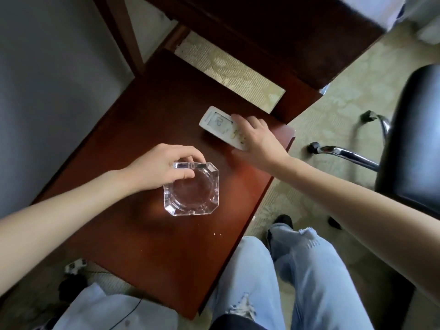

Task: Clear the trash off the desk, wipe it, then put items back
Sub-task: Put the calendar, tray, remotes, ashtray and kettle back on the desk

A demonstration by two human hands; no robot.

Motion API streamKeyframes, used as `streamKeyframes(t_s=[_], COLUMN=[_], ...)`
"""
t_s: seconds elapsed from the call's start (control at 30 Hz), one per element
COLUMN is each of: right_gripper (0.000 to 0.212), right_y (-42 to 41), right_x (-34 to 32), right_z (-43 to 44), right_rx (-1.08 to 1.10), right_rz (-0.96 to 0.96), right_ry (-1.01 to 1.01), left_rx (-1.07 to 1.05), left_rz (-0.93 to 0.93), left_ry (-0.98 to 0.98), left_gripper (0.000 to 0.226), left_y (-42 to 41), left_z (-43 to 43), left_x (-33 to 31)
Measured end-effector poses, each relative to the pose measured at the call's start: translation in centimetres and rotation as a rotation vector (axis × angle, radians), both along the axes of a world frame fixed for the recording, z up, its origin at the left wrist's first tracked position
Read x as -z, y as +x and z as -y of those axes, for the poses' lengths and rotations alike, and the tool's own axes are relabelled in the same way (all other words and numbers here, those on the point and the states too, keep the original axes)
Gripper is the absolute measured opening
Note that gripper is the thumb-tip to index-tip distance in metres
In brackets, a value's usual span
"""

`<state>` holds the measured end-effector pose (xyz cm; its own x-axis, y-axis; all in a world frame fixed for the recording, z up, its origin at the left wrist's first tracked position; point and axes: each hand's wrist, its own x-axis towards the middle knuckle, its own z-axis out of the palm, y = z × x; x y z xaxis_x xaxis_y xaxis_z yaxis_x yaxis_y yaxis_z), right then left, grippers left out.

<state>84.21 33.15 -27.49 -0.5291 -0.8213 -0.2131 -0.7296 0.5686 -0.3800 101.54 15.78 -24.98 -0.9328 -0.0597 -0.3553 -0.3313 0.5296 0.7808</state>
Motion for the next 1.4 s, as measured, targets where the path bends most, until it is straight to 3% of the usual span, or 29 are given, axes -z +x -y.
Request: streamKeyframes(t_s=[0.4, 0.6, 0.87, 1.03, 1.4], right_gripper=[0.076, 0.074, 0.071, 0.069, 0.07], right_y=[-4.8, -10.8, -22.7, -32.0, -46.6], right_x=[-21.2, -26.8, -29.0, -28.8, -27.6], right_z=[-0.7, -0.5, -1.5, -1.5, 3.5], right_rx=[-0.026, 0.045, 0.113, 0.184, 0.111], right_rz=[-0.037, -0.02, 0.013, 0.073, 0.113], right_ry=[-0.177, -0.253, -0.325, -0.36, -0.295], left_rx=[-0.078, -0.194, -0.33, -0.468, -0.65], left_rz=[-0.114, -0.193, -0.266, -0.277, -0.241], left_ry=[0.082, 0.039, 0.018, -0.005, -0.126], left_gripper=[0.034, 0.03, 0.039, 0.033, 0.031], left_y=[-5.4, -11.2, -23.7, -32.3, -43.9], left_z=[0.4, 1.4, 0.7, -0.2, 4.0], left_x=[-22.0, -28.7, -30.7, -30.6, -29.7])
